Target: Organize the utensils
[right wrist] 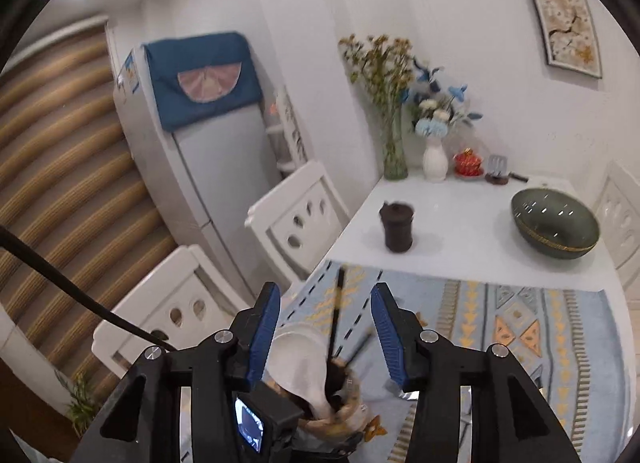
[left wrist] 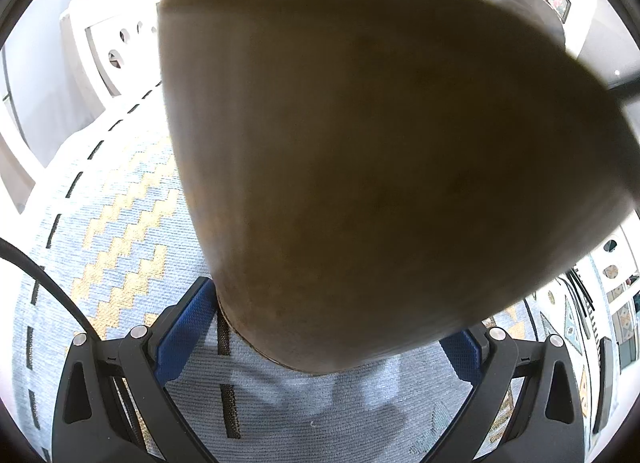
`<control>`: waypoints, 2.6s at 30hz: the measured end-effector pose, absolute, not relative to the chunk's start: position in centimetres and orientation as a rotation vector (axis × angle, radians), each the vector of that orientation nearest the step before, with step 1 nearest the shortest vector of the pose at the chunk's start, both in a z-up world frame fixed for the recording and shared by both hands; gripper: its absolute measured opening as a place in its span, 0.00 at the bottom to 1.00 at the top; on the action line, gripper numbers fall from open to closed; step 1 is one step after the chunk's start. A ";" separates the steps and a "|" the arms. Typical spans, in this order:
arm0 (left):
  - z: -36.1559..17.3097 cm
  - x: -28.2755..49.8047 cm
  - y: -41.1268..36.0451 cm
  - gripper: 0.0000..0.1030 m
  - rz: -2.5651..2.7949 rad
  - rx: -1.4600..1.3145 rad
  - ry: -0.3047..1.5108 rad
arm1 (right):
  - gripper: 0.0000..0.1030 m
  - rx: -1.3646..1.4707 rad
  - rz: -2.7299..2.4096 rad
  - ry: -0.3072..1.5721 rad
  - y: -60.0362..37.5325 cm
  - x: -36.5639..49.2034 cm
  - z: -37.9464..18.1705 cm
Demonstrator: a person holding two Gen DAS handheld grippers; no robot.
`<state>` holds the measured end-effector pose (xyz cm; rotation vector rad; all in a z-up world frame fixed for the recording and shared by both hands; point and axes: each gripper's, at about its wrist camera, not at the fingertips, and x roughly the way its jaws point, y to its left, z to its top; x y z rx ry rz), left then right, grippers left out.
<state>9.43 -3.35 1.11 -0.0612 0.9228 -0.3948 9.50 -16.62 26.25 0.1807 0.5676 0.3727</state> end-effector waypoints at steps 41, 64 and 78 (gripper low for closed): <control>1.3 9.6 -4.1 0.99 -0.396 -0.050 0.928 | 0.44 -0.028 0.301 1.258 -26.5 23.6 2.7; 1.3 9.7 -4.2 0.99 -0.397 -0.053 0.927 | 0.07 -0.147 0.333 1.184 -23.5 21.3 3.1; 1.4 9.7 -4.1 0.99 -0.400 -0.059 0.926 | 0.07 -0.148 0.332 1.307 -21.9 23.5 1.3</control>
